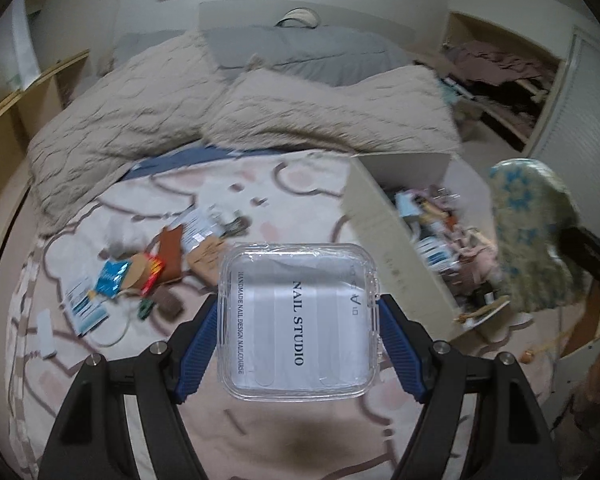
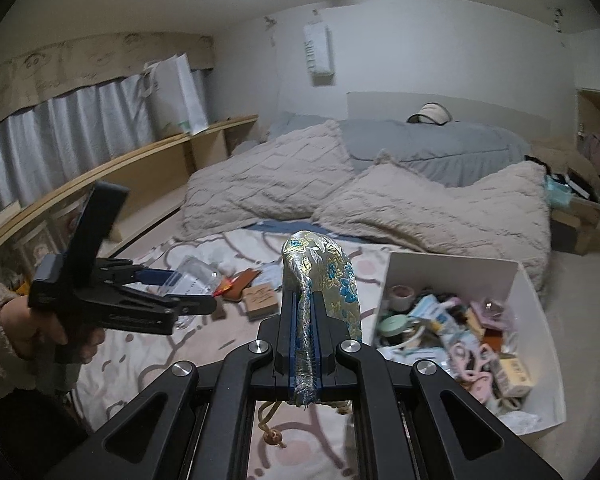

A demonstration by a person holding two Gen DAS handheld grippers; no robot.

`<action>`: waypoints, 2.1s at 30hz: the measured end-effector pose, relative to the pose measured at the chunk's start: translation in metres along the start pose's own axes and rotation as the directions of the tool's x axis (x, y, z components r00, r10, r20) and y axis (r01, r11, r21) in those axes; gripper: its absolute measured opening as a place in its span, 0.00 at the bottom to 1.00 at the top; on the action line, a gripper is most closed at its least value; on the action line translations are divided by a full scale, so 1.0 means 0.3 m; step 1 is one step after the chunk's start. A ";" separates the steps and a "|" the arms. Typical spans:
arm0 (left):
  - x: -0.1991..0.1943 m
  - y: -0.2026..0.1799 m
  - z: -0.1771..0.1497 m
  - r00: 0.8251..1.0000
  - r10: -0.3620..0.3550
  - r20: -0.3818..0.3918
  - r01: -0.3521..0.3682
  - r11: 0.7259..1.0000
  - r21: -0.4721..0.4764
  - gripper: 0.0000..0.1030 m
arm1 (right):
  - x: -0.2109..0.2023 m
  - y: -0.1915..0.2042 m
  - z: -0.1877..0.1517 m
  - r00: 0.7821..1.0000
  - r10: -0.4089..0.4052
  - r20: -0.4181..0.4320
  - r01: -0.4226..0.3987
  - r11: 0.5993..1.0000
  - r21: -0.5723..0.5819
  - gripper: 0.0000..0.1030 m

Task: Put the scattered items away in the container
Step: 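Carry the pouch in the right gripper while the left carries the case toward the box, then lower the pouch into the white box and open the right gripper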

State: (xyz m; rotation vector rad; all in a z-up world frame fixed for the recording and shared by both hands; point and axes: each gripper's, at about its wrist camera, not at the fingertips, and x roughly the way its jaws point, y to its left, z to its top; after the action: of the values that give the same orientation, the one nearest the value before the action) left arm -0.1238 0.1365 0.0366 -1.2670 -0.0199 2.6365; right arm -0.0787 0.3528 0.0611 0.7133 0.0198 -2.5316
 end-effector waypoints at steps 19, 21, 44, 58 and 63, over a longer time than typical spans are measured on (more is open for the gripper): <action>0.000 -0.415 0.234 0.973 -0.226 0.055 0.212 0.960 0.181 0.74 | -0.171 -0.312 0.073 0.982 -0.189 0.014 0.186 0.975 0.124 0.07; 0.027 -0.445 0.259 0.971 -0.234 0.044 0.221 0.954 0.201 0.74 | -0.166 -0.346 0.074 0.978 -0.210 -0.003 0.208 0.967 0.150 0.07; 0.337 -0.446 0.407 0.976 -0.219 -0.010 0.219 0.971 0.100 0.74 | 0.215 -0.648 0.195 0.906 -0.356 -0.229 0.404 0.889 0.216 0.07; 0.443 -0.374 0.407 0.969 -0.247 -0.013 0.247 0.969 0.014 0.74 | 0.556 -0.812 -0.025 0.750 -0.378 -0.543 0.549 0.813 0.192 0.07; 0.469 -0.387 0.395 0.966 -0.256 -0.025 0.257 0.966 0.018 0.74 | 0.558 -0.826 -0.068 0.766 -0.297 -0.570 0.494 0.839 0.228 0.07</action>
State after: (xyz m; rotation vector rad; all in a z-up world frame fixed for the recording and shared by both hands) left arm -0.2790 0.2874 0.0149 -1.1984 -0.1424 2.3952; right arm -0.3093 0.4936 -0.0683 1.6996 -0.1356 -2.6806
